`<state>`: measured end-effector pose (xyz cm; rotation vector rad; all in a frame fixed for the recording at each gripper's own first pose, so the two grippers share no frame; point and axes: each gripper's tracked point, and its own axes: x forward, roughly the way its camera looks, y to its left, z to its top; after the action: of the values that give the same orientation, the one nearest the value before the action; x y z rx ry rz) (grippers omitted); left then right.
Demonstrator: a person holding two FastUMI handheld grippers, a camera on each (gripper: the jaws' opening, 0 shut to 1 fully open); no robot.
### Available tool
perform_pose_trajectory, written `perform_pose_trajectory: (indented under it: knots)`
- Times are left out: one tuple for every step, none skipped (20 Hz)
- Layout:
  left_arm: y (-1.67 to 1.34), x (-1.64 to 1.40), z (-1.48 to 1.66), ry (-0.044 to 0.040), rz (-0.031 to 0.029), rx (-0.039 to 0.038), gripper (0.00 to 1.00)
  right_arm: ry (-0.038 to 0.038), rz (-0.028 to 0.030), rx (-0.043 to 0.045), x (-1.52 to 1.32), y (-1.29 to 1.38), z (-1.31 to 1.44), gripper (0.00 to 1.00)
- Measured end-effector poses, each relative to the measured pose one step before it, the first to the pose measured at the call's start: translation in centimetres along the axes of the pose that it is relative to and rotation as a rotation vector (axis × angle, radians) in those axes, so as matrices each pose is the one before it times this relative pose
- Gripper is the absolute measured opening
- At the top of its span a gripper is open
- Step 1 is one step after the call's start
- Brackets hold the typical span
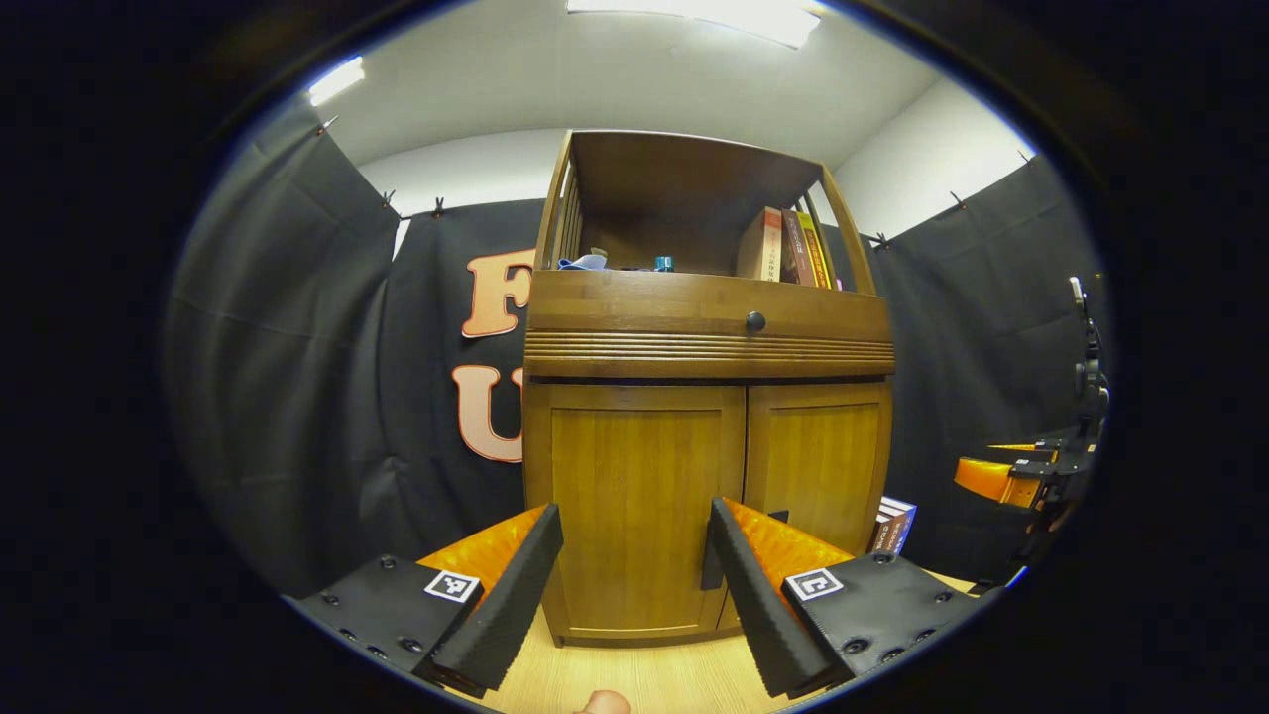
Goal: Open the right door of the double-door shoe cabinet with the right hand, and open the left door with the left hand.
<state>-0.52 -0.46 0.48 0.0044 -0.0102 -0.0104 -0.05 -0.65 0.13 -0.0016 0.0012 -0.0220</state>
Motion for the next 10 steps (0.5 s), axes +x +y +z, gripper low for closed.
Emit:
perform_pose_trajectory:
  knots:
    - [0.043,0.040,0.005,0.00110,0.00276,0.00031,0.95,-0.00039,0.00017,0.00218,-0.060,0.032,0.043,0.93]
    - [0.062,-0.021,0.022,-0.00030,-0.00012,-0.00032,0.95,0.00039,0.00170,0.00152,-0.074,0.024,-0.011,0.93]
    - [-0.052,0.021,0.063,-0.00039,0.00020,-0.00095,0.95,0.00108,0.00054,0.00011,-0.071,0.003,0.043,0.93]
    - [-0.041,0.006,0.037,-0.00173,-0.00082,-0.00053,0.95,-0.00042,-0.00016,-0.00051,0.038,0.005,0.014,0.93]
    - [0.037,0.040,-0.009,-0.00076,0.00024,-0.00017,0.96,0.00055,-0.00099,-0.00079,0.002,-0.058,0.012,0.93]
    - [0.042,0.038,0.004,0.00018,0.00051,0.00008,0.95,-0.00009,0.00035,-0.00033,0.000,0.032,0.013,0.93]
    - [0.089,-0.078,-0.036,-0.00003,0.00236,0.00081,0.95,0.00071,-0.00031,0.00012,-0.039,0.026,0.045,0.93]
    - [0.058,0.043,-0.025,0.00128,0.00197,0.00157,0.95,0.00087,0.00012,0.00036,0.054,0.050,-0.084,0.93]
    - [-0.031,0.025,-0.013,0.00110,0.00039,-0.00004,0.95,0.00115,-0.00051,0.00022,0.019,0.031,-0.096,0.93]
    - [0.024,0.020,0.016,0.00032,0.00054,-0.00092,0.95,0.00184,0.00007,-0.00014,0.128,0.048,-0.124,0.93]
